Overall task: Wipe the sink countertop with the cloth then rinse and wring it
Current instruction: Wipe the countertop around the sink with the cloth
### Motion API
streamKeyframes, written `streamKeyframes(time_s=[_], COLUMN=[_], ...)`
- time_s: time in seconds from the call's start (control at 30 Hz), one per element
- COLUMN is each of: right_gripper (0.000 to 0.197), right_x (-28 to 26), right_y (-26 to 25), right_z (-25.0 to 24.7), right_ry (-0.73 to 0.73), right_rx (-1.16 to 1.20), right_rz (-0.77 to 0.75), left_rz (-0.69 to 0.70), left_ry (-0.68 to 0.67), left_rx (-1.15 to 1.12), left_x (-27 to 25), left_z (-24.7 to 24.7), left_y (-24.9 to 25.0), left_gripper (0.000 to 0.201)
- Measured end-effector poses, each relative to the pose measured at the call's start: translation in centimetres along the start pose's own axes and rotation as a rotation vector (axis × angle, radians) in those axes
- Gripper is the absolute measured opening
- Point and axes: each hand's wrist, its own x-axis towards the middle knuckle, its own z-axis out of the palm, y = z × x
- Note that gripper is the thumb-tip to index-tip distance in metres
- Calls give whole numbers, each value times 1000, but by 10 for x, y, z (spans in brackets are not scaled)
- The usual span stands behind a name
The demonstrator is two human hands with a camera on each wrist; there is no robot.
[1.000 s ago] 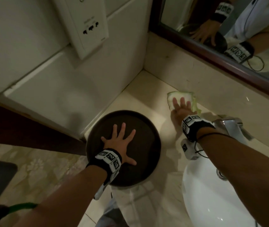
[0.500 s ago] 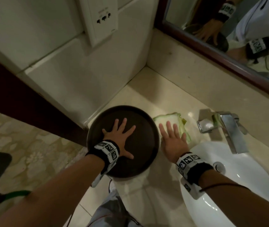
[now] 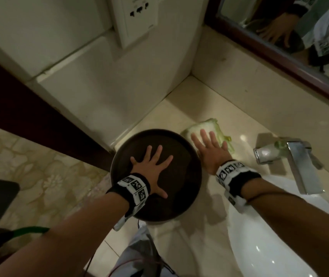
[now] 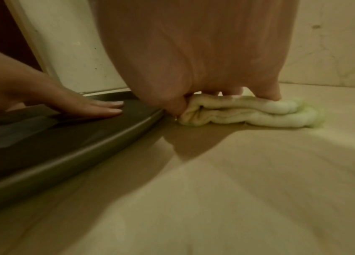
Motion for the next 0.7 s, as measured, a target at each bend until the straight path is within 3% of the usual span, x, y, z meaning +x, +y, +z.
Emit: streamKeyframes(time_s=[0.3, 0.5, 0.7], right_gripper=[62, 68, 68], right_x=[66, 76, 74], right_y=[-28, -50, -34], right_z=[-60, -73, -56], right_ry=[-90, -124, -46], right_rx=[-248, -260, -116], right_rz=[-299, -301, -295], left_rz=[7, -19, -38], left_ry=[32, 35, 20], left_rx=[24, 32, 36], left_x=[5, 6, 4], left_z=[4, 6, 5], left_y=[-2, -2, -2], left_gripper=[125, 125, 124])
